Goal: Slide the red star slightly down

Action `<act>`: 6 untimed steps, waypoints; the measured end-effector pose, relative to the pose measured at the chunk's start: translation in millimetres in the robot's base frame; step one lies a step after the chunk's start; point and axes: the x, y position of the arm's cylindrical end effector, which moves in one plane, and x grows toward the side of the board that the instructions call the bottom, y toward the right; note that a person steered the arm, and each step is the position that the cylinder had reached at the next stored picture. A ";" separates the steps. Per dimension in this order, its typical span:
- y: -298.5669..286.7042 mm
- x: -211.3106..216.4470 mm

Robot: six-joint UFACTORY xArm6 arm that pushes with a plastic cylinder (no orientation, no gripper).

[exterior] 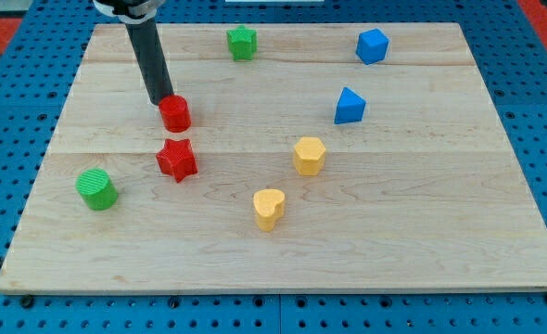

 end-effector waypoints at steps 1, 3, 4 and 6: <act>-27.2 55.7; 7.3 84.9; 43.7 90.6; 65.0 125.3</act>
